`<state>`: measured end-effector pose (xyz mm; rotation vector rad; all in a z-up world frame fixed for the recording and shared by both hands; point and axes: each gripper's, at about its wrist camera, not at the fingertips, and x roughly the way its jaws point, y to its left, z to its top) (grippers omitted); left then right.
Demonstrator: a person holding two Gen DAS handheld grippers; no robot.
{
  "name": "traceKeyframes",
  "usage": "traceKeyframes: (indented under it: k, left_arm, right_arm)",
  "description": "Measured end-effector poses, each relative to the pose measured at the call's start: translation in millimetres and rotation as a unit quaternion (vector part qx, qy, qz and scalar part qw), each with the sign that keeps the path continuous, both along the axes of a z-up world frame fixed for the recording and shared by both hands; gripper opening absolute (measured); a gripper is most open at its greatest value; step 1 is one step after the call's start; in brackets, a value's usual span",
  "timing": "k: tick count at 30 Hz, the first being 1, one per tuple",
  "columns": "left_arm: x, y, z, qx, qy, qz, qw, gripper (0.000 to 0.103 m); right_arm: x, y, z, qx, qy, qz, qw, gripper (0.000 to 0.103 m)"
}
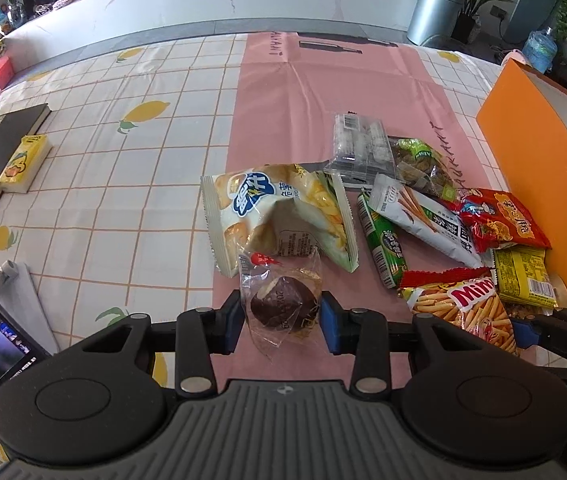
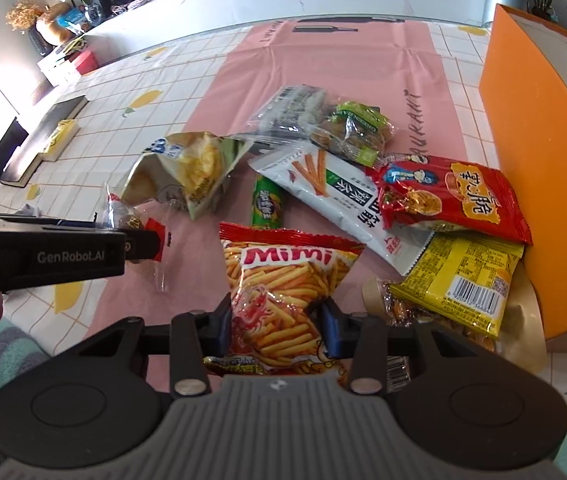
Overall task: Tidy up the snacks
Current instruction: 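Carry the pastry and Mimi bag into the orange box and release both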
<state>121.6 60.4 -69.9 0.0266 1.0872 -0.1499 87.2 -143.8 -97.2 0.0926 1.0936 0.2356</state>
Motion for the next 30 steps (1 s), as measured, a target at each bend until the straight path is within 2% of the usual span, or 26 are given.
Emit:
traceKeyframes:
  k: [4,10,16,23,27,30]
  left_arm:
    - [-10,1,19,-0.003,-0.027,0.011,0.9996,0.044]
    - [-20,-6,45,-0.023,-0.037,0.013,0.999,0.044]
    - [-29,-18,74,-0.035,-0.061,0.017,0.9974,0.044]
    - [-38,-52,101,-0.05,-0.087,-0.005,0.9949,0.044]
    - [-40,-77,104,-0.06,-0.093,-0.017,0.9937,0.044]
    - [-41,-101,102,-0.071,-0.09,-0.037,0.9928,0.044]
  right_arm:
    - [-10,-3,14,0.007,-0.022,0.015,1.0,0.04]
    - [-17,-16,41,0.026,-0.041,0.03,0.998,0.039]
    - [-19,-38,73,0.008,-0.076,0.037,0.996,0.039]
    - [-20,-79,111,-0.02,-0.118,0.033,0.992,0.038]
    - [-22,-106,124,-0.038,-0.131,0.027,0.99,0.038]
    - [-23,-128,125,-0.042,-0.125,0.021,0.991,0.038]
